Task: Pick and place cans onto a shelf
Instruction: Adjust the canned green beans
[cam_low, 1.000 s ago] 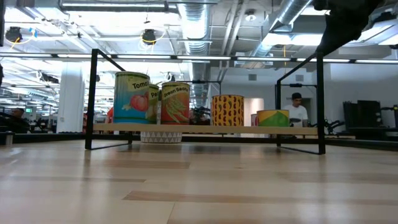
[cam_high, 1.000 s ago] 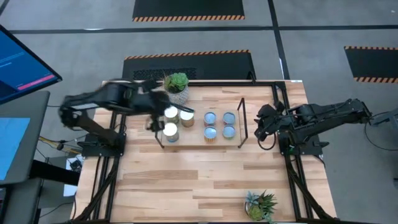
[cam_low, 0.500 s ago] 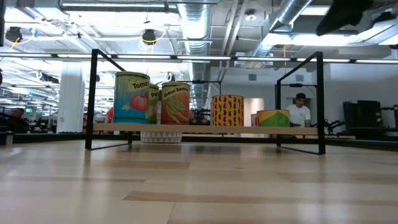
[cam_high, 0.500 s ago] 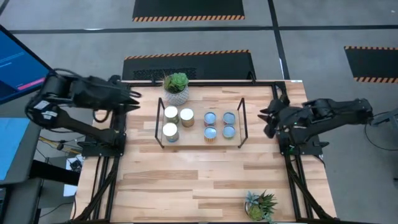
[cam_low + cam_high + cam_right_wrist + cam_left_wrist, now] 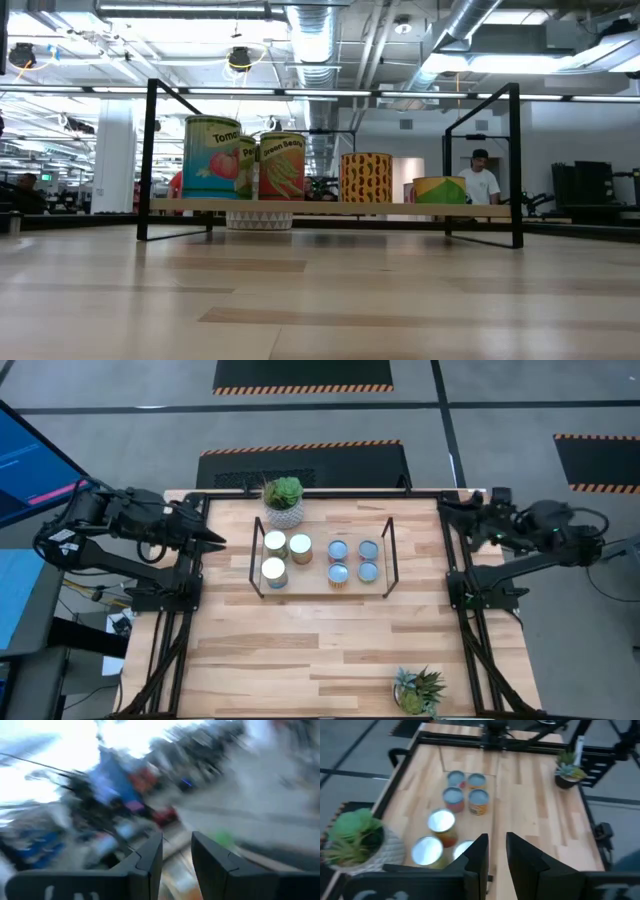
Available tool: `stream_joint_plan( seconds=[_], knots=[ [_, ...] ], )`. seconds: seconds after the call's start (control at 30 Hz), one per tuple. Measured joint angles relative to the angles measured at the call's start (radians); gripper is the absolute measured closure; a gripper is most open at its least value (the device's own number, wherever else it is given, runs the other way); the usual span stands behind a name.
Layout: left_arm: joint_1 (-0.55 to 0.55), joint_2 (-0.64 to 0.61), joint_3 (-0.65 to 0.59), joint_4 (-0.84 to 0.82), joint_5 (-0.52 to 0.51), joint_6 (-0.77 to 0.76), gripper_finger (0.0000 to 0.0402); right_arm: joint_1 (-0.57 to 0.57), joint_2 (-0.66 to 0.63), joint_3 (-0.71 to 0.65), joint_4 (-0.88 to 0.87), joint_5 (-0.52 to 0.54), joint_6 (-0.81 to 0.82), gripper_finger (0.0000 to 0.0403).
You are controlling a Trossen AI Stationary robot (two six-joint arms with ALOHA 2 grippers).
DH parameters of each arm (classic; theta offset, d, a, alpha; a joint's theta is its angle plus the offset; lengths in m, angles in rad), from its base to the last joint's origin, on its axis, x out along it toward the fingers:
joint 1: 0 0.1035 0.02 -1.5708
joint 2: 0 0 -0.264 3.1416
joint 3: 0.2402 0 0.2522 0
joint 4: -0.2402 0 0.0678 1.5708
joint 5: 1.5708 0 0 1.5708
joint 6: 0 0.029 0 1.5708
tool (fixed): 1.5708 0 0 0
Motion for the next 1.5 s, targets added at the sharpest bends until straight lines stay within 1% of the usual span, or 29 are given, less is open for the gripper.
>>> stream_joint_plan(
  seconds=[0.1, 0.17, 0.27, 0.37, 0.4, 0.47, 0.57, 0.63, 0.73, 0.83, 0.9, 1.0, 1.1, 1.2, 1.3, 1.37, 1.5],
  knots=[
    [0.000, 0.011, -0.001, -0.001, 0.044, 0.004, 0.0345, 0.003, 0.045, 0.000, 0.211, -0.114, -0.163, 0.0276],
    [0.000, 0.014, -0.002, -0.006, 0.050, 0.017, 0.0345, 0.003, 0.092, -0.001, 0.326, -0.167, -0.245, 0.0276],
    [0.000, 0.007, -0.002, -0.008, 0.035, 0.064, 0.0345, 0.002, 0.172, -0.001, 0.460, -0.180, -0.377, 0.0276],
    [0.000, -0.031, -0.029, 0.017, 0.002, 0.056, 0.0345, 0.001, 0.246, -0.001, 0.578, -0.167, -0.488, 0.0276],
    [0.000, -0.056, -0.059, 0.043, -0.005, 0.049, 0.0345, -0.001, 0.273, -0.001, 0.622, -0.150, -0.516, 0.0276],
    [0.000, -0.118, -0.157, 0.107, -0.004, 0.039, 0.0345, -0.010, 0.327, -0.001, 0.726, -0.117, -0.537, 0.0276],
    [0.000, -0.223, -0.358, 0.284, 0.029, 0.011, 0.0345, -0.037, 0.401, 0.001, 0.875, -0.102, -0.565, 0.0276],
    [0.000, -0.293, -0.496, 0.400, 0.048, -0.015, 0.0345, -0.065, 0.450, 0.022, 0.893, -0.099, -0.584, 0.0276],
    [0.000, -0.384, -0.676, 0.547, 0.050, -0.048, 0.0345, -0.115, 0.523, 0.072, 0.846, -0.100, -0.555, 0.0276],
    [0.000, -0.461, -0.840, 0.691, 0.050, -0.051, 0.0345, -0.160, 0.591, 0.144, 0.724, -0.101, -0.541, 0.0276],
    [0.000, -0.505, -0.944, 0.778, 0.050, -0.052, 0.0345, -0.190, 0.642, 0.208, 0.602, -0.101, -0.509, 0.0276],
    [0.000, -0.572, -1.092, 0.915, 0.052, -0.056, 0.0345, -0.237, 0.727, 0.316, 0.359, -0.104, -0.423, 0.0276],
    [0.000, -0.630, -1.214, 1.049, 0.083, -0.079, 0.0345, -0.274, 0.823, 0.422, 0.132, -0.110, -0.367, 0.0276],
    [0.000, -0.673, -1.301, 1.139, 0.105, -0.097, 0.0345, -0.294, 0.920, 0.500, -0.004, -0.178, -0.340, 0.0276],
    [0.000, -0.706, -1.347, 1.180, 0.118, -0.114, 0.0345, -0.300, 1.010, 0.550, -0.056, -0.286, -0.337, 0.0276],
    [0.000, -0.720, -1.365, 1.179, 0.126, -0.123, 0.0345, -0.300, 1.069, 0.570, -0.053, -0.340, -0.325, 0.0276],
    [0.000, -0.748, -1.408, 1.183, 0.146, -0.156, 0.0345, -0.301, 1.181, 0.606, -0.060, -0.389, -0.285, 0.0276]
  ],
)
